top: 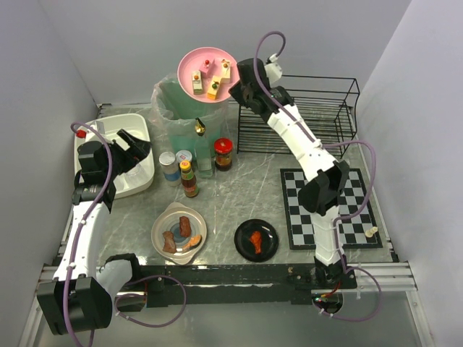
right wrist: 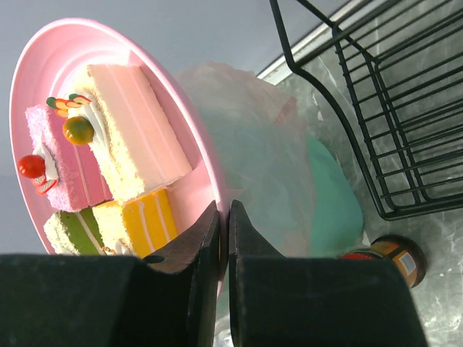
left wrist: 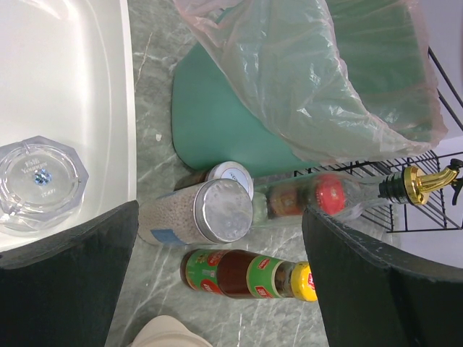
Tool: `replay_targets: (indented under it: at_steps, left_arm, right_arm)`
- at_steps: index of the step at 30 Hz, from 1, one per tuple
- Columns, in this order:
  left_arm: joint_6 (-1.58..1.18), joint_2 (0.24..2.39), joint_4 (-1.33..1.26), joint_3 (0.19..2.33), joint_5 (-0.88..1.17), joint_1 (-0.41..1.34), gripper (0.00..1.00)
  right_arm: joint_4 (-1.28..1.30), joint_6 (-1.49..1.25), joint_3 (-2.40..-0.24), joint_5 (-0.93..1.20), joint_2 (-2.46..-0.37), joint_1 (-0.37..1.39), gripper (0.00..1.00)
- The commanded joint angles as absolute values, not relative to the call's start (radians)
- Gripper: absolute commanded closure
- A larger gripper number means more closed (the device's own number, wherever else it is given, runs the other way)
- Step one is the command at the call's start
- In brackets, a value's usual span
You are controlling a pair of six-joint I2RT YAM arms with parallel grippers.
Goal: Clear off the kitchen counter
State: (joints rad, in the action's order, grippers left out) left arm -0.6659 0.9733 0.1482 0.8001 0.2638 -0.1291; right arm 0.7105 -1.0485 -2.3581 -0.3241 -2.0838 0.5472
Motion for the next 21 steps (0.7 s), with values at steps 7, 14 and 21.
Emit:
replay_targets:
  at_steps: [7, 14, 21]
  left_arm:
    - [-0.652, 0.965, 0.155, 0.810, 0.258, -0.129, 0.01]
    - [-0.655, 0.965, 0.153, 0.805, 0.262, -0.129, 0.01]
    - [-0.657, 0.974, 0.150, 0.805, 0.278, -0.129, 0.01]
  right_arm:
    - [0.548, -1.043, -2.436, -0.486, -2.134, 0.606, 1.00]
    - [0.431, -0.887, -2.467, -0.589, -2.178, 0.650, 1.00]
    - [0.354, -0.765, -2.450, -0.690, -2.209, 0.680, 1.00]
